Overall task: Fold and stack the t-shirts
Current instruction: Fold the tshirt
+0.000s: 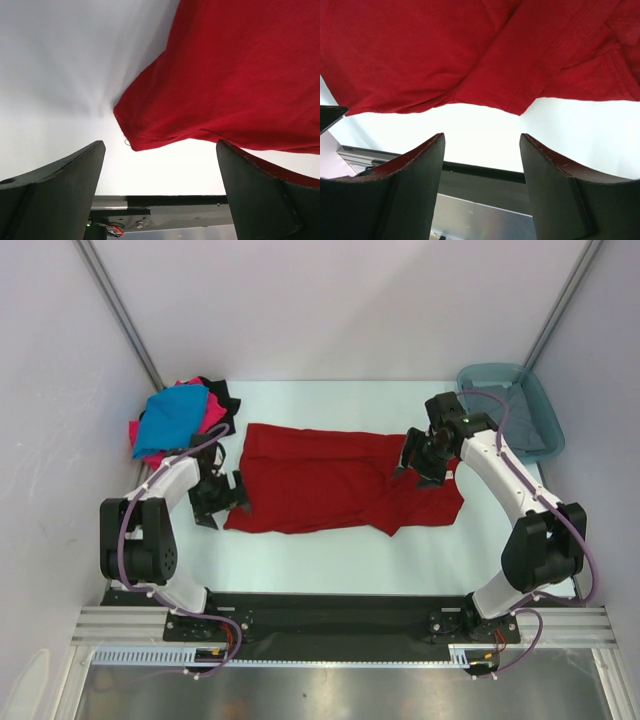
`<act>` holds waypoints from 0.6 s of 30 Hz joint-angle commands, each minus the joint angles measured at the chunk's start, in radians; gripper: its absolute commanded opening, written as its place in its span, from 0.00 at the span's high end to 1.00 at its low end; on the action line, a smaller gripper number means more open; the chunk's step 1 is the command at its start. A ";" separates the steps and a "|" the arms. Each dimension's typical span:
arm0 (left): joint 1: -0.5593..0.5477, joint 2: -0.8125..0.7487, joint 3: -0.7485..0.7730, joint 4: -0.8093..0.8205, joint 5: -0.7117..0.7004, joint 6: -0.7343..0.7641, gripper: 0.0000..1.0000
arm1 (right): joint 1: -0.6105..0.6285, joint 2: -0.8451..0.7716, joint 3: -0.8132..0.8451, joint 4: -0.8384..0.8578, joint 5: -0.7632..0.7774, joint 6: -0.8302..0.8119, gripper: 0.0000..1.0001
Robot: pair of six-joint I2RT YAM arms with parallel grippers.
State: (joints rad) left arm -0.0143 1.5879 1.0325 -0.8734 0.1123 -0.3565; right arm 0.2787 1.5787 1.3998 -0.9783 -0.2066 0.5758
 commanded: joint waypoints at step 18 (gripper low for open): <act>0.073 0.026 -0.052 0.102 0.095 0.031 0.53 | 0.007 -0.071 -0.016 -0.022 0.022 0.018 0.35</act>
State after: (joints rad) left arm 0.0490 1.6344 0.9760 -0.7830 0.2050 -0.3370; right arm 0.2806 1.5494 1.3876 -0.9909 -0.1982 0.5804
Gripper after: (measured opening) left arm 0.489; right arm 0.654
